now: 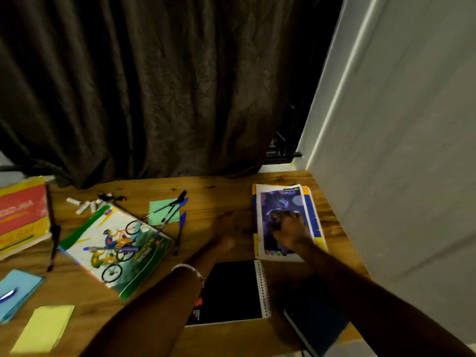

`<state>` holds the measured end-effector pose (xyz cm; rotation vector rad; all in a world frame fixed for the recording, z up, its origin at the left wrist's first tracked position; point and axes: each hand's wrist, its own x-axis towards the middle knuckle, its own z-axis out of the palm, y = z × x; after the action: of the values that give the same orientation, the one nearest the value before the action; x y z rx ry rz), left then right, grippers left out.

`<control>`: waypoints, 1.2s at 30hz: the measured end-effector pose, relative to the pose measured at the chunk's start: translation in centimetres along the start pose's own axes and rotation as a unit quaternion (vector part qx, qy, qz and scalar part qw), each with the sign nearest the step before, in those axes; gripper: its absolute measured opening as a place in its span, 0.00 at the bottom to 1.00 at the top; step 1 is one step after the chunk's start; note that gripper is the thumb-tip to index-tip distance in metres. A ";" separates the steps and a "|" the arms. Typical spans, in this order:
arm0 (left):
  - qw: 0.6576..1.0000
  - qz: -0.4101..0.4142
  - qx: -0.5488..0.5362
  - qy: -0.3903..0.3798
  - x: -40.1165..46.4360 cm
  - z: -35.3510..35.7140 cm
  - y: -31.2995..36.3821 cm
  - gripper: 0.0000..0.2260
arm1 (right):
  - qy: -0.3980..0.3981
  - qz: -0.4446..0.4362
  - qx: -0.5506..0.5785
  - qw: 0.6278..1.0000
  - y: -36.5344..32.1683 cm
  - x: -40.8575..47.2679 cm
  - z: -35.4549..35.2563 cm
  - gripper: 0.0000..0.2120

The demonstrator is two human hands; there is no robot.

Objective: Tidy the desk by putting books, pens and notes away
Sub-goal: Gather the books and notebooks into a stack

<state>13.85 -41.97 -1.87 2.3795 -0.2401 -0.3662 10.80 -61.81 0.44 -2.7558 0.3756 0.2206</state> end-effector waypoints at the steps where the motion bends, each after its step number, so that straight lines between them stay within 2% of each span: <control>1: 0.999 -0.018 0.023 0.019 0.1 -1.0 -1.3 0.20 | -0.005 -0.025 0.000 1.000 -1.3 0.4 0.2 0.23; 3: 0.997 -0.055 0.026 0.056 -0.1 -3.4 -3.5 0.20 | -0.020 -0.058 0.008 0.998 -4.1 0.9 0.8 0.22; 5: 0.995 -0.056 0.026 0.083 0.0 -4.9 -5.8 0.22 | -0.048 -0.077 0.009 0.996 -6.8 1.4 1.6 0.23; 8: 0.985 -0.098 0.003 0.142 -3.2 -8.1 -6.7 0.22 | -0.078 -0.131 0.014 0.988 -10.7 1.9 3.3 0.26; 11: 0.967 -0.159 -0.027 0.200 -5.8 -10.4 -8.2 0.21 | -0.097 -0.181 0.020 0.978 -14.6 1.9 5.0 0.23; 15: 0.944 -0.242 -0.031 0.223 -8.5 -12.8 -11.9 0.21 | -0.098 -0.200 0.024 0.975 -19.5 1.0 7.3 0.18; 18: 0.924 -0.288 -0.041 0.249 -10.3 -14.5 -14.4 0.23 | -0.138 -0.213 0.035 0.967 -22.4 0.3 9.3 0.15; 21: 0.905 -0.346 -0.030 0.247 -12.0 -15.4 -16.4 0.23 | -0.165 -0.217 0.065 0.960 -24.6 -0.4 11.5 0.20; 24: 0.879 -0.395 -0.089 0.252 -12.9 -15.8 -18.1 0.22 | -0.148 -0.218 0.051 0.963 -25.7 -0.5 13.7 0.20; 27: 0.868 -0.384 -0.158 0.271 -13.3 -16.1 -19.2 0.20 | -0.122 -0.202 0.068 0.969 -26.4 -0.6 14.4 0.20; 30: 0.847 -0.375 -0.237 0.293 -13.2 -16.1 -20.4 0.19 | -0.131 -0.188 0.067 0.971 -26.6 -0.2 14.7 0.20; 33: 0.804 -0.358 -0.364 0.305 -12.7 -16.2 -21.0 0.05 | -0.132 -0.178 0.096 0.970 -26.8 0.2 14.8 0.20; 36: 0.773 -0.349 -0.436 0.300 -12.7 -16.2 -20.8 0.11 | -0.147 -0.157 0.109 0.970 -27.0 0.1 14.6 0.17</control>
<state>8.63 -13.10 -1.95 1.4354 0.9458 0.0071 17.09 -32.14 -4.44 -2.4707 -0.1098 0.4681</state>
